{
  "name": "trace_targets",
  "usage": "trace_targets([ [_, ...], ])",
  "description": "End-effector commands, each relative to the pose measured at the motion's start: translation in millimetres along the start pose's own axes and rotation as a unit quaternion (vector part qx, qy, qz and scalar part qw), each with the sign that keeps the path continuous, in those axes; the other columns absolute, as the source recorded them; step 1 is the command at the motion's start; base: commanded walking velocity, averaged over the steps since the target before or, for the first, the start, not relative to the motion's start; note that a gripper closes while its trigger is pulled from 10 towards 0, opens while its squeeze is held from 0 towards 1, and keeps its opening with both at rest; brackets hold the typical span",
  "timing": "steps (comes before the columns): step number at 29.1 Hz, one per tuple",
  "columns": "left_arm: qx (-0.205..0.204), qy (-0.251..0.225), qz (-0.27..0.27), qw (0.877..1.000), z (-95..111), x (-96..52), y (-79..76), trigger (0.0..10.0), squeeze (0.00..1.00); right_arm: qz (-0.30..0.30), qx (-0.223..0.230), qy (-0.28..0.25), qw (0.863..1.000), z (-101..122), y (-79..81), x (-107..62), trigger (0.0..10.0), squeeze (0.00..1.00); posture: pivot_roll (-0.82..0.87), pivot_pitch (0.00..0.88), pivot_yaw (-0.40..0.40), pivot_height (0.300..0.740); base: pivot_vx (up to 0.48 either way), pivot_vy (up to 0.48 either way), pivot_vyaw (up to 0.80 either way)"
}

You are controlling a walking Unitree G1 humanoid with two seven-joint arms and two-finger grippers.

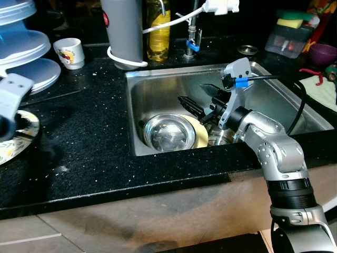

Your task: Kitchen organization

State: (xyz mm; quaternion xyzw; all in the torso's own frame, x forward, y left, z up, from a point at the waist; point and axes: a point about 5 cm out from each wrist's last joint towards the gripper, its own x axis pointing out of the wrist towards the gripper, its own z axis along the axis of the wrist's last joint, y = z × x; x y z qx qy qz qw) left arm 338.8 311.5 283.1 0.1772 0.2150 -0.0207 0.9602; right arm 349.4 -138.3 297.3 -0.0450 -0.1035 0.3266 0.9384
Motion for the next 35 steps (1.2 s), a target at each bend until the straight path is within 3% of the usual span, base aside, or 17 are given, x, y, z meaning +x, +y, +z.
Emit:
trace_targets([
  [1, -0.028, 0.048, -0.054, 0.997, -21.2, 14.1, -19.7, 0.0, 0.0, 0.002, -0.004, 0.001, 1.0, 0.2, -0.3, 0.0, 10.0, 0.0, -0.04, 0.186, -0.012, 0.74, 0.0, 0.0, 0.0],
  [2, -0.028, 0.048, -0.054, 0.997, -21.2, 14.1, -19.7, 0.0, 0.0, 0.002, -0.004, 0.001, 1.0, 0.2, -0.3, 0.0, 10.0, 0.0, -0.04, 0.186, -0.012, 0.74, 0.0, 0.0, 0.0],
  [4, -0.04, 0.025, -0.08, 0.996, -10.3, 23.2, -38.6, 0.0, 0.0, 0.002, -0.006, 0.002, 1.0, 0.6, -0.9, 0.3, 10.0, 0.0, -0.04, 0.187, -0.016, 0.74, 0.0, 0.0, 0.0],
  [9, -0.054, -0.012, -0.107, 0.993, 6.8, 31.6, -61.8, 0.0, 0.0, 0.002, -0.008, 0.001, 1.0, 1.5, -1.6, 0.5, 10.0, 0.0, -0.04, 0.191, -0.015, 0.74, 0.0, 0.0, 0.0],
  [12, -0.074, -0.057, -0.154, 0.984, 28.3, 31.9, -85.8, 0.0, 0.0, 0.001, -0.01, 0.001, 1.0, 2.3, -2.4, 0.2, 10.0, 0.0, -0.04, 0.192, -0.014, 0.74, 0.0, 0.0, 0.0],
  [13, -0.085, -0.081, -0.209, 0.971, 43.4, 30.4, -112.9, 0.0, 0.0, -0.001, -0.01, 0.001, 1.0, 2.4, -3.2, 0.2, 10.0, 0.0, -0.03, 0.192, -0.015, 0.74, 0.0, 0.0, 0.0],
  [14, -0.085, -0.081, -0.209, 0.971, 43.4, 30.4, -112.9, 0.0, 0.0, -0.001, -0.01, 0.001, 1.0, 2.4, -3.2, 0.2, 10.0, 0.0, -0.03, 0.192, -0.015, 0.74, 0.0, 0.0, 0.0],
  [18, -0.085, -0.099, -0.261, 0.956, 57.6, 25.8, -142.9, 0.0, 0.0, -0.002, -0.012, -0.001, 1.0, 3.5, -3.6, 0.8, 10.0, 0.0, -0.04, 0.19, -0.011, 0.74, 0.0, 0.0, 0.0],
  [20, -0.085, -0.105, -0.268, 0.954, 61.4, 25.0, -147.6, 0.0, 0.0, -0.002, -0.012, -0.002, 1.0, 4.1, -4.1, 0.9, 10.0, 0.0, -0.04, 0.19, -0.01, 0.74, 0.0, 0.0, 0.0],
  [29, -0.083, -0.138, -0.24, 0.957, 71.7, 20.7, -134.7, 0.0, 0.0, -0.004, -0.013, -0.004, 1.0, 5.5, -5.1, 0.5, 10.0, 0.0, -0.04, 0.184, -0.006, 0.74, 0.0, 0.0, 0.0],
  [30, -0.089, -0.159, -0.207, 0.961, 78.6, 16.9, -122.4, 0.0, 0.0, -0.005, -0.013, -0.005, 1.0, 5.7, -5.3, 0.4, 10.0, 0.0, -0.04, 0.181, -0.004, 0.74, 0.0, 0.0, 0.0],
  [31, -0.103, -0.182, -0.149, 0.967, 85.2, 12.8, -100.8, 0.0, 0.0, -0.006, -0.013, -0.006, 1.0, 6.0, -5.5, 0.2, 10.0, 0.0, -0.04, 0.178, -0.003, 0.74, 0.0, 0.0, 0.0],
  [32, -0.103, -0.182, -0.149, 0.967, 85.2, 12.8, -100.8, 0.0, 0.0, -0.006, -0.013, -0.006, 1.0, 6.0, -5.5, 0.2, 10.0, 0.0, -0.04, 0.178, -0.003, 0.74, 0.0, 0.0, 0.0],
  [35, -0.151, -0.205, -0.032, 0.966, 85.5, 4.5, -52.8, 0.0, 0.0, -0.007, -0.011, -0.009, 1.0, 5.8, -5.4, 0.0, 10.0, 0.0, -0.04, 0.173, -0.002, 0.74, 0.0, 0.0, 0.0],
])
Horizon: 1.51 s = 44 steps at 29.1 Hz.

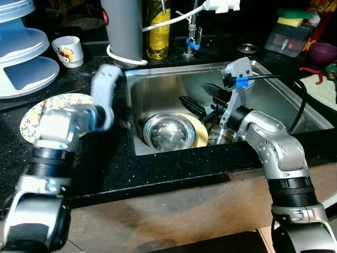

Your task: Kitchen organization

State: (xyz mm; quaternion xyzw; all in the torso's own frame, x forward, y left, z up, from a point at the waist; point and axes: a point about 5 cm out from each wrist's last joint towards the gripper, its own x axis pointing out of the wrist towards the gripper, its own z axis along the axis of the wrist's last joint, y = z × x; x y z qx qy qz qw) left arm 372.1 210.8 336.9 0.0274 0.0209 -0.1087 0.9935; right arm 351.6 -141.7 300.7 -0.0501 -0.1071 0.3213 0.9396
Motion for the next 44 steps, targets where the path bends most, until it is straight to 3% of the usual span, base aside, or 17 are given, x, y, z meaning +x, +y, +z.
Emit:
trace_targets([
  [1, -0.014, 0.014, 0.065, 0.998, -6.7, -11.1, 31.0, 0.0, 0.0, -0.002, -0.003, -0.009, 1.0, 2.8, -0.5, 0.1, 10.0, 0.0, -0.04, 0.17, -0.003, 0.74, 0.0, 0.0, 0.0],
  [6, -0.004, 0.053, 0.085, 0.995, -17.9, -29.9, 54.2, 0.0, 0.0, -0.001, -0.001, -0.011, 1.0, 2.4, 1.1, 0.3, 10.0, 0.0, -0.04, 0.168, -0.001, 0.74, 0.0, 0.0, 0.0],
  [9, -0.019, 0.068, 0.079, 0.994, -22.0, -43.6, 66.4, 0.0, 0.0, 0.002, 0.0, -0.011, 1.0, 2.0, 1.9, 0.0, 10.0, 0.0, -0.04, 0.167, -0.001, 0.74, 0.0, 0.0, 0.0],
  [11, -0.047, 0.082, 0.081, 0.992, -27.0, -62.3, 85.1, 0.0, 0.0, 0.006, 0.003, -0.01, 1.0, 1.2, 3.1, -0.4, 10.0, 0.0, -0.04, 0.166, -0.002, 0.74, 0.0, 0.0, 0.0],
  [12, -0.076, 0.076, 0.126, 0.986, -28.6, -74.7, 104.6, 0.2, 0.0, 0.009, 0.004, -0.01, 1.0, 0.2, 3.7, -0.4, 10.0, 0.0, -0.03, 0.166, -0.007, 0.74, 0.0, 0.0, 0.0],
  [13, -0.076, 0.076, 0.126, 0.986, -28.6, -74.7, 104.6, 0.2, 0.0, 0.009, 0.004, -0.01, 1.0, 0.2, 3.7, -0.4, 10.0, 0.0, -0.03, 0.166, -0.007, 0.74, 0.0, 0.0, 0.0],
  [15, -0.101, 0.065, 0.18, 0.976, -29.6, -85.0, 122.3, 1.1, 0.0, 0.01, 0.006, -0.01, 1.0, -0.5, 4.1, -0.2, 10.0, 0.0, -0.03, 0.167, -0.009, 0.74, 0.0, 0.0, 0.0],
  [16, -0.13, 0.058, 0.225, 0.964, -33.7, -96.4, 138.0, 9.3, 0.0, 0.012, 0.009, -0.01, 1.0, -1.3, 4.9, 0.6, 10.0, 0.0, -0.03, 0.169, -0.014, 0.74, 0.0, 0.0, 0.0],
  [17, -0.13, 0.058, 0.225, 0.964, -33.7, -96.4, 138.0, 9.3, 0.0, 0.012, 0.009, -0.01, 1.0, -1.3, 4.9, 0.6, 10.0, 0.0, -0.03, 0.169, -0.014, 0.74, 0.0, 0.0, 0.0],
  [18, -0.153, 0.056, 0.249, 0.955, -38.5, -103.6, 145.6, 10.0, 1.0, 0.014, 0.01, -0.01, 1.0, -2.0, 5.7, 1.7, 10.0, 0.0, -0.02, 0.173, -0.019, 0.74, 0.0, 0.0, 0.0],
  [22, -0.201, 0.073, 0.239, 0.947, -49.8, -109.8, 142.9, 10.0, 1.0, 0.02, 0.011, -0.01, 1.0, -2.9, 7.8, 4.8, 10.0, 0.0, -0.02, 0.179, -0.025, 0.74, 0.0, 0.0, 0.0],
  [30, -0.244, 0.096, 0.219, 0.94, -59.6, -111.1, 138.7, 10.0, 1.0, 0.023, 0.008, -0.01, 1.0, -2.4, 7.9, 5.7, 10.0, 0.0, -0.02, 0.182, -0.022, 0.74, 0.0, 0.0, 0.0],
  [32, -0.28, 0.102, 0.212, 0.931, -67.9, -110.4, 137.0, 10.0, 1.0, 0.023, 0.007, -0.01, 1.0, -2.1, 7.4, 5.3, 10.0, 0.0, -0.02, 0.182, -0.018, 0.74, 0.0, 0.0, 0.0],
  [33, -0.3, 0.1, 0.213, 0.924, -71.2, -110.0, 136.7, 10.0, 0.68, 0.022, 0.006, -0.01, 1.0, -2.1, 7.1, 5.1, 10.0, 0.0, -0.02, 0.182, -0.019, 0.74, 0.0, 0.0, 0.0],
  [34, -0.319, 0.101, 0.212, 0.918, -75.0, -109.4, 136.3, 10.0, 0.0, 0.022, 0.006, -0.01, 1.0, -2.2, 6.8, 4.9, 10.0, 0.0, -0.02, 0.182, -0.019, 0.74, 0.0, 0.0, 0.0],
  [40, -0.397, 0.1, 0.186, 0.893, -90.9, -100.3, 128.6, 10.0, 0.0, 0.021, 0.006, -0.01, 1.0, -2.6, 5.8, 5.2, 10.0, 0.0, -0.02, 0.182, -0.02, 0.74, 0.0, 0.0, 0.0],
  [44, -0.421, 0.1, 0.145, 0.89, -91.8, -85.2, 114.0, 10.0, 0.0, 0.02, 0.006, -0.012, 1.0, -2.2, 5.7, 6.0, 10.0, 0.0, -0.02, 0.183, -0.021, 0.74, 0.0, 0.0, 0.0],
])
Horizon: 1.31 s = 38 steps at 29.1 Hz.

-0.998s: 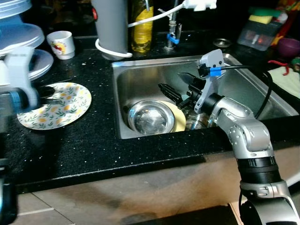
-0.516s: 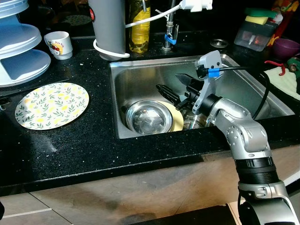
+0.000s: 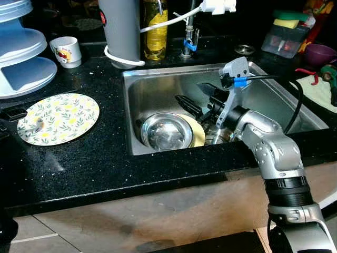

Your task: Kitchen organization

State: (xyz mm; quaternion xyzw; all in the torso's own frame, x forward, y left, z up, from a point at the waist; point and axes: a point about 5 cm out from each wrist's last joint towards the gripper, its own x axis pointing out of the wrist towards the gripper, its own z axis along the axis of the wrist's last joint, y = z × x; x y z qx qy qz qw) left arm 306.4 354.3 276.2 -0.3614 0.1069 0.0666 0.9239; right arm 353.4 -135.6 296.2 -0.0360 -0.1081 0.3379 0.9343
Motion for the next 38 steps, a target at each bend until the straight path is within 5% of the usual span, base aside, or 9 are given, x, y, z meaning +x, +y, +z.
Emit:
trace_targets([
  [1, -0.023, 0.057, 0.001, 0.998, -22.4, 11.7, 2.5, 10.0, 0.0, 0.005, -0.008, -0.005, 1.0, 2.6, 1.0, 1.8, 10.0, 0.0, -0.02, 0.183, -0.019, 0.74, 0.0, 0.0, 0.0],
  [8, -0.064, 0.08, -0.062, 0.993, -37.4, 29.5, -29.8, 10.0, 0.0, 0.003, -0.009, -0.006, 1.0, 3.3, 0.4, 1.8, 10.0, 0.0, -0.02, 0.184, -0.012, 0.74, 0.0, 0.0, 0.0],
  [10, -0.069, 0.08, -0.067, 0.992, -38.1, 31.6, -32.6, 9.1, 0.0, 0.001, -0.01, -0.006, 1.0, 3.8, -0.1, 1.1, 10.0, 0.0, -0.02, 0.184, -0.009, 0.74, 0.0, 0.0, 0.0],
  [11, -0.075, 0.078, -0.068, 0.992, -38.0, 32.8, -33.1, 1.1, 0.0, 0.0, -0.01, -0.006, 1.0, 4.1, -0.6, 0.2, 10.0, 0.0, -0.02, 0.184, -0.009, 0.74, 0.0, 0.0, 0.0],
  [12, -0.075, 0.078, -0.068, 0.992, -38.0, 32.8, -33.1, 1.1, 0.0, 0.0, -0.01, -0.006, 1.0, 4.1, -0.6, 0.2, 10.0, 0.0, -0.02, 0.184, -0.009, 0.74, 0.0, 0.0, 0.0],
  [13, -0.083, 0.074, -0.068, 0.992, -37.6, 33.9, -33.2, 0.0, 0.0, -0.002, -0.01, -0.007, 1.0, 4.4, -1.1, -0.7, 10.0, 0.0, -0.03, 0.184, -0.006, 0.74, 0.0, 0.0, 0.0],
  [24, -0.105, 0.056, -0.054, 0.991, -32.3, 32.6, -26.3, 0.0, 0.0, -0.001, -0.004, -0.009, 1.0, 3.7, -0.4, 0.1, 10.0, 0.0, -0.02, 0.184, -0.01, 0.74, 0.0, 0.0, 0.0],
  [31, -0.119, 0.081, -0.091, 0.985, -38.7, 31.7, -29.7, 0.0, 0.0, -0.008, 0.065, -0.025, 0.998, -4.3, -1.8, 5.6, 10.0, 0.0, -0.01, 0.182, -0.013, 0.74, 0.0, 0.0, 0.0],
  [38, -0.12, 0.096, -0.106, 0.982, -43.8, 32.6, -32.6, 0.0, 0.0, -0.015, 0.08, -0.03, 0.996, -7.0, -1.8, 7.5, 10.0, 0.0, -0.02, 0.178, -0.009, 0.74, 0.0, 0.0, 0.0],
])
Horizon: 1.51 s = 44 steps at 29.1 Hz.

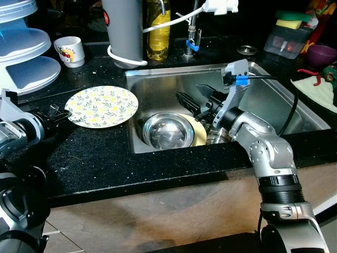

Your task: Kitchen organization

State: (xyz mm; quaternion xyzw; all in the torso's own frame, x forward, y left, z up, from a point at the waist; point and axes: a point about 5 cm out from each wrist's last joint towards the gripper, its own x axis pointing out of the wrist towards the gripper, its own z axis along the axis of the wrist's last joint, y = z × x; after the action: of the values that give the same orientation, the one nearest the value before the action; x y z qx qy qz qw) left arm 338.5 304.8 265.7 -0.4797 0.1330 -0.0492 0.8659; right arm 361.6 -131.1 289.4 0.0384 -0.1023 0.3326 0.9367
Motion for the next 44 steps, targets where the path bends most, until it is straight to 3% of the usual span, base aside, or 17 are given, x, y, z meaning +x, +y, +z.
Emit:
trace_targets([
  [1, -0.006, 0.016, -0.004, 1.0, -6.4, 1.9, 4.0, 0.0, 0.0, -0.002, 0.011, -0.012, 1.0, 1.4, -0.9, -0.1, 10.0, 0.0, -0.02, 0.178, -0.009, 0.74, 0.0, 0.0, 0.0],
  [3, -0.008, 0.016, -0.021, 1.0, -6.7, 2.8, 0.4, 0.0, 0.0, -0.004, 0.013, -0.015, 1.0, 1.6, -1.1, -0.1, 10.0, 0.0, -0.02, 0.176, -0.008, 0.74, 0.0, 0.0, 0.0],
  [6, -0.004, 0.004, -0.127, 0.992, -4.6, 1.7, -24.5, 0.0, 0.0, -0.009, 0.022, -0.023, 0.999, 3.3, -2.5, -0.1, 10.0, 0.0, -0.02, 0.17, -0.008, 0.74, 0.0, 0.0, 0.0],
  [12, 0.037, -0.009, -0.172, 0.984, 1.9, -6.0, -43.4, 0.0, 0.0, -0.008, 0.041, -0.03, 0.999, 3.0, -0.9, 1.7, 10.0, 0.0, -0.02, 0.157, -0.011, 0.74, 0.0, 0.0, 0.0],
  [15, 0.056, 0.016, -0.216, 0.975, -3.0, -10.7, -56.1, 0.0, 0.0, 0.016, 0.129, -0.038, 0.991, -1.4, 9.5, 5.6, 10.0, 0.0, -0.02, 0.154, -0.012, 0.74, 0.0, 0.0, 0.0],
  [16, 0.066, 0.024, -0.219, 0.973, -6.1, -11.2, -57.8, 0.0, 0.0, 0.026, 0.166, -0.042, 0.985, -2.5, 13.7, 6.8, 10.0, 0.14, -0.02, 0.153, -0.011, 0.74, 0.0, 0.0, 0.0],
  [17, 0.076, 0.032, -0.217, 0.973, -10.7, -10.6, -58.4, 0.0, 0.0, 0.036, 0.235, -0.052, 0.97, -1.5, 18.8, 8.0, 10.0, 1.0, -0.02, 0.153, -0.011, 0.74, 0.0, 0.0, 0.0],
  [23, 0.081, 0.033, -0.221, 0.971, -13.3, -9.6, -58.6, 0.0, 0.0, 0.058, 0.303, -0.061, 0.949, 2.1, 22.6, 6.7, 10.0, 1.0, -0.03, 0.154, -0.005, 0.74, 0.0, 0.0, 0.0],
  [28, 0.083, 0.036, -0.222, 0.971, -14.9, -8.7, -59.1, 0.0, 0.0, 0.073, 0.331, -0.06, 0.939, 3.0, 23.7, 4.3, 10.0, 1.0, -0.03, 0.155, -0.003, 0.74, 0.0, 0.0, 0.0],
  [37, 0.081, 0.043, -0.228, 0.969, -19.0, -6.6, -60.7, 0.0, 0.0, 0.085, 0.309, -0.019, 0.947, -1.4, 33.8, 2.0, 10.0, 1.0, -0.03, 0.162, -0.001, 0.74, 0.0, 0.0, 0.0],
  [38, 0.08, 0.045, -0.228, 0.969, -19.9, -5.9, -60.7, 0.0, 0.0, 0.086, 0.307, -0.016, 0.948, -1.8, 34.4, 2.3, 10.0, 0.23, -0.03, 0.161, -0.001, 0.74, 0.0, 0.0, 0.0],
  [39, 0.08, 0.045, -0.228, 0.969, -19.9, -5.9, -60.7, 0.0, 0.0, 0.086, 0.307, -0.016, 0.948, -1.8, 34.4, 2.3, 10.0, 0.23, -0.03, 0.161, -0.001, 0.74, 0.0, 0.0, 0.0],
  [40, 0.077, 0.049, -0.23, 0.969, -22.1, -4.4, -60.6, 0.0, 0.0, 0.098, 0.307, -0.005, 0.947, -2.5, 37.2, 2.2, 10.0, 0.0, -0.03, 0.161, -0.001, 0.74, 0.0, 0.0, 0.0],
  [44, 0.077, 0.058, -0.23, 0.968, -25.0, -3.0, -60.3, 0.0, 0.0, 0.112, 0.311, 0.0, 0.944, -1.9, 40.6, 1.4, 10.0, 0.0, -0.03, 0.161, 0.001, 0.74, 0.0, 0.0, 0.0],
])
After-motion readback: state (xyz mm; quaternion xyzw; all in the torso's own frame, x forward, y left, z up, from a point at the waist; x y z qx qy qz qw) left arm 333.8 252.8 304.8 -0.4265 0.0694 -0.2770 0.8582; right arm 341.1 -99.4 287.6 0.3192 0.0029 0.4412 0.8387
